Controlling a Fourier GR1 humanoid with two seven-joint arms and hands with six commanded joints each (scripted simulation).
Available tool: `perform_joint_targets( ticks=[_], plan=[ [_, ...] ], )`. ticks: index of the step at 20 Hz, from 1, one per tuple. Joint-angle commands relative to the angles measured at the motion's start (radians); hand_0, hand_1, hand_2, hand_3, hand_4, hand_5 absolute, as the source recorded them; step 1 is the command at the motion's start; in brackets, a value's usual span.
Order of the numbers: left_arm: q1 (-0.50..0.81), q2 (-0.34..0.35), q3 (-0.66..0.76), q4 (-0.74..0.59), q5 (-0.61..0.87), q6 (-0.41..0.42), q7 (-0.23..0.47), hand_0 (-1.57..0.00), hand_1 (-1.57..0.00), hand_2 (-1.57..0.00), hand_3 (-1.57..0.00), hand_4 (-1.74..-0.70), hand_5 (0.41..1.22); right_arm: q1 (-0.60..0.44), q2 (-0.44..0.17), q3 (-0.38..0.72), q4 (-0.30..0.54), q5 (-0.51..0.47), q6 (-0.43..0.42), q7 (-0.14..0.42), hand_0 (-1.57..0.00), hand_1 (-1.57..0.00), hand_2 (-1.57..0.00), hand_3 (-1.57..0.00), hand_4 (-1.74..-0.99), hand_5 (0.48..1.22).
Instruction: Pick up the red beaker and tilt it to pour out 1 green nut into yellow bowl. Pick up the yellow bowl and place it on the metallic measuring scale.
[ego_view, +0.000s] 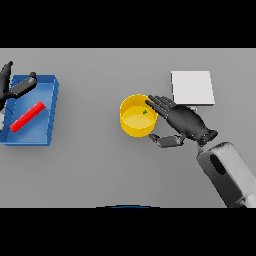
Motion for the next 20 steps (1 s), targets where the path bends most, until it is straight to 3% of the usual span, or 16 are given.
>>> perform_joint_targets(
  ticks=[1,8,14,20],
  plan=[
    [0.0,0.004,0.002,-0.007,0.008,-0.002,0.006,0.0,0.0,0.0,0.0,-0.8,0.721,-0.025,-0.005,0.009,0.013,0.01,0.013,-0.008,0.0,0.0,0.0,0.0,-1.269,0.662],
    [0.005,0.0,-0.01,-0.008,-0.001,0.009,-0.004,0.0,0.0,0.0,0.0,-0.8,0.717,-0.187,-0.003,0.092,0.153,0.057,0.111,-0.063,0.0,0.0,0.0,0.0,-1.269,0.683],
    [-0.003,0.005,-0.012,-0.007,0.002,-0.006,0.011,0.0,0.0,0.0,0.0,-0.8,0.729,-0.267,0.024,0.142,0.273,0.073,0.155,-0.108,0.0,0.0,0.0,0.0,-1.243,0.682],
    [-0.013,0.005,-0.006,0.012,-0.001,-0.011,0.0,0.0,0.0,0.0,0.0,-0.8,0.735,-0.311,0.039,0.183,0.356,0.098,0.2,-0.109,0.0,0.0,0.0,0.0,-1.295,0.671]
  ],
)
